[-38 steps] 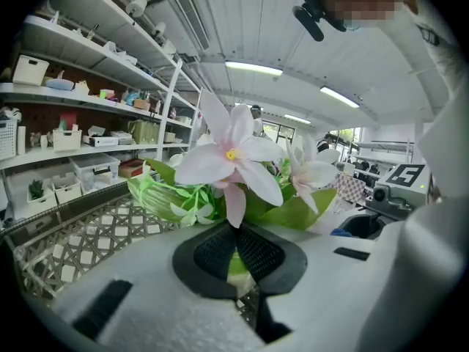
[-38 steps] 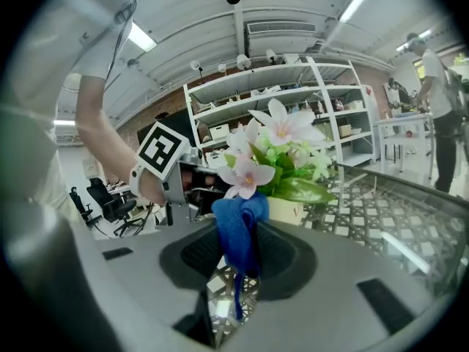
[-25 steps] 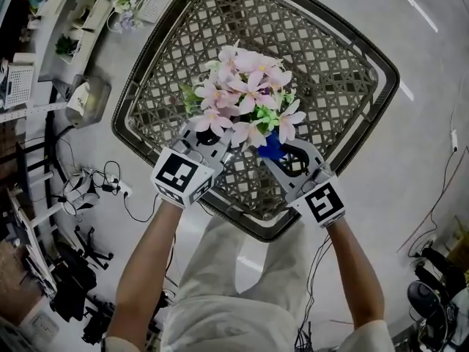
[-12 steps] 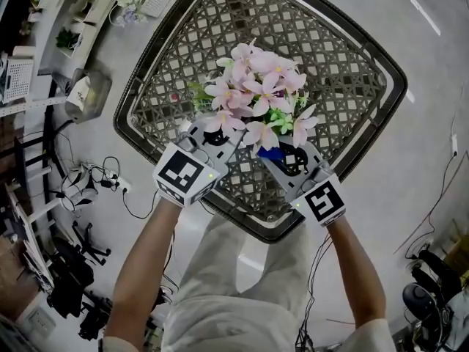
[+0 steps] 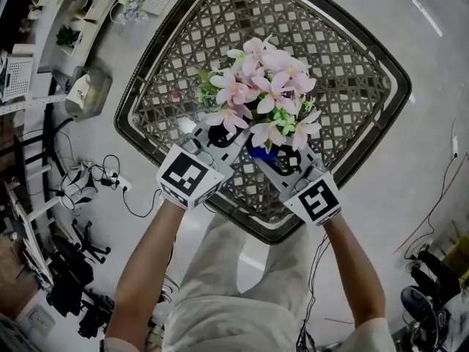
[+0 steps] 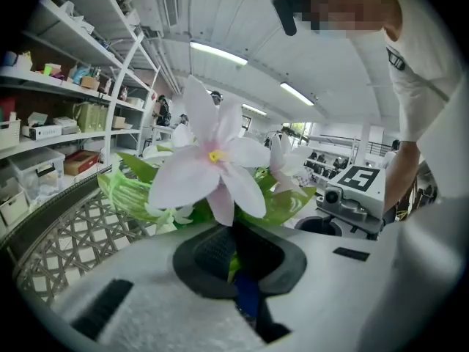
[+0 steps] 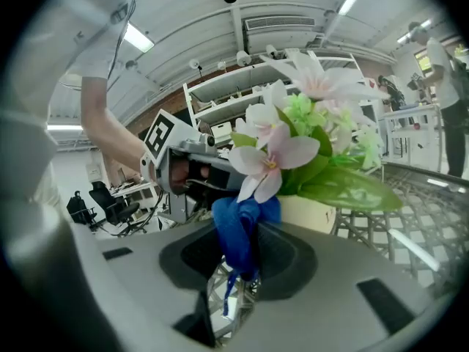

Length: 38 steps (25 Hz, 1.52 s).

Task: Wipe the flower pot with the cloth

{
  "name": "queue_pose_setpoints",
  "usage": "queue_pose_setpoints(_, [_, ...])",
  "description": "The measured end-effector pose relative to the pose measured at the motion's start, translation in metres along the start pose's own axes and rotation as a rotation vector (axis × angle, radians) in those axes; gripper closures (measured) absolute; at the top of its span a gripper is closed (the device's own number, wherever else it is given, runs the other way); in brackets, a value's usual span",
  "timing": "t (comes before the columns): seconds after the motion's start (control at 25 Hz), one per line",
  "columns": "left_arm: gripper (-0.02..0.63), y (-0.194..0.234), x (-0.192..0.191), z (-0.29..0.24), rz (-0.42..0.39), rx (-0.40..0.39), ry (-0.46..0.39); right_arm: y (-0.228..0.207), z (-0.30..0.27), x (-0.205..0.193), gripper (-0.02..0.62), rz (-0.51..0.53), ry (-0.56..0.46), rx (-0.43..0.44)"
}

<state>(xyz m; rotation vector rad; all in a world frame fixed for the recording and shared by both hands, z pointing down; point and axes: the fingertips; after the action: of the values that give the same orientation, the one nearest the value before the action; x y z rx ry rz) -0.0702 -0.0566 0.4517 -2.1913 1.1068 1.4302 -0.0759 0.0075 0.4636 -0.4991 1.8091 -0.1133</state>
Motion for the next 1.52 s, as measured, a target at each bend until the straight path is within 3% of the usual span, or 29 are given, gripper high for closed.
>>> queue_pose_setpoints(0.36, [0.584, -0.004, 0.006, -0.002, 0.0, 0.001, -0.022, 0.013, -0.019, -0.001, 0.476, 0.025, 0.012, 0.078])
queue_pose_setpoints(0.72, [0.583, 0.016, 0.009, 0.0, 0.039, 0.077, -0.037, 0.009, 0.0, -0.001, 0.476, 0.029, 0.043, 0.063])
queue_pose_setpoints(1.16, [0.584, 0.019, 0.005, -0.002, 0.032, 0.129, -0.027, -0.026, 0.057, -0.002, 0.476, 0.001, 0.012, -0.071])
queue_pose_setpoints(1.52, [0.584, 0.008, 0.006, -0.001, 0.167, 0.022, -0.026, -0.083, 0.066, 0.009, 0.476, 0.004, -0.011, -0.209])
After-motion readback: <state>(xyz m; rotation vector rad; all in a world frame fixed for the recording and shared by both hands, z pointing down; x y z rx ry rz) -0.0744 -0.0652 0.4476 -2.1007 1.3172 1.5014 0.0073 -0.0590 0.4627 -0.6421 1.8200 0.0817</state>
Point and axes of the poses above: the fingertips, and each gripper's own axes: z backward along the fingers, y to its left, x out of its top, and after that the axes turned 11 degrees about x, right-handed
